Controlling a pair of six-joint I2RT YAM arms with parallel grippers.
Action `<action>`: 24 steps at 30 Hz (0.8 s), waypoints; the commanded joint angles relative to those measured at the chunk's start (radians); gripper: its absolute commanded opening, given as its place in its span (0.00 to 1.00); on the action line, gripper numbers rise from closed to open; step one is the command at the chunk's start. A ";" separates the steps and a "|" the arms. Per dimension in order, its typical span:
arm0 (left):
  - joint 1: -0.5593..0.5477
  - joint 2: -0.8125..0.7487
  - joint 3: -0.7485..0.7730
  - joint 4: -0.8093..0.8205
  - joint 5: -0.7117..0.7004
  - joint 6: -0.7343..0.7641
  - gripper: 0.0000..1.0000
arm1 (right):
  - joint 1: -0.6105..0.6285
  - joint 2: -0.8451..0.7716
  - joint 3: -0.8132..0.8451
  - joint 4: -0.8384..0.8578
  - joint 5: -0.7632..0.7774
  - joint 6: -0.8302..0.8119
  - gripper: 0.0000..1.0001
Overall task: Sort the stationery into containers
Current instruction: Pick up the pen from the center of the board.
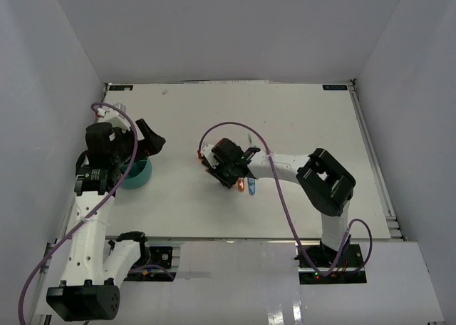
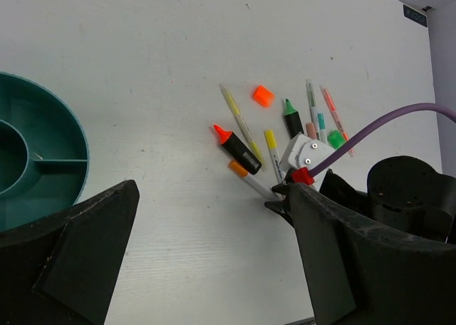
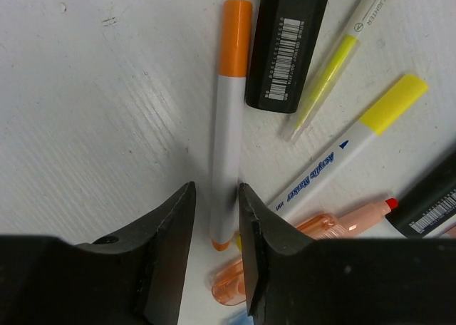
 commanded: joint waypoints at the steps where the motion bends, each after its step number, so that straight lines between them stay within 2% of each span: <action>1: -0.005 -0.004 -0.008 0.019 0.029 -0.005 0.98 | 0.022 0.008 -0.012 0.012 0.045 -0.017 0.36; 6: -0.005 -0.004 -0.016 0.019 0.065 -0.033 0.98 | 0.046 -0.053 -0.064 0.033 0.048 -0.017 0.20; 13: -0.005 -0.011 -0.046 0.019 0.145 -0.117 0.98 | 0.077 -0.222 -0.100 0.067 -0.001 0.059 0.09; 20: -0.005 -0.011 -0.095 0.102 0.271 -0.234 0.97 | 0.078 -0.408 -0.132 0.205 -0.058 0.121 0.08; 24: -0.066 -0.014 -0.120 0.170 0.314 -0.304 0.89 | 0.078 -0.500 -0.196 0.348 -0.075 0.173 0.08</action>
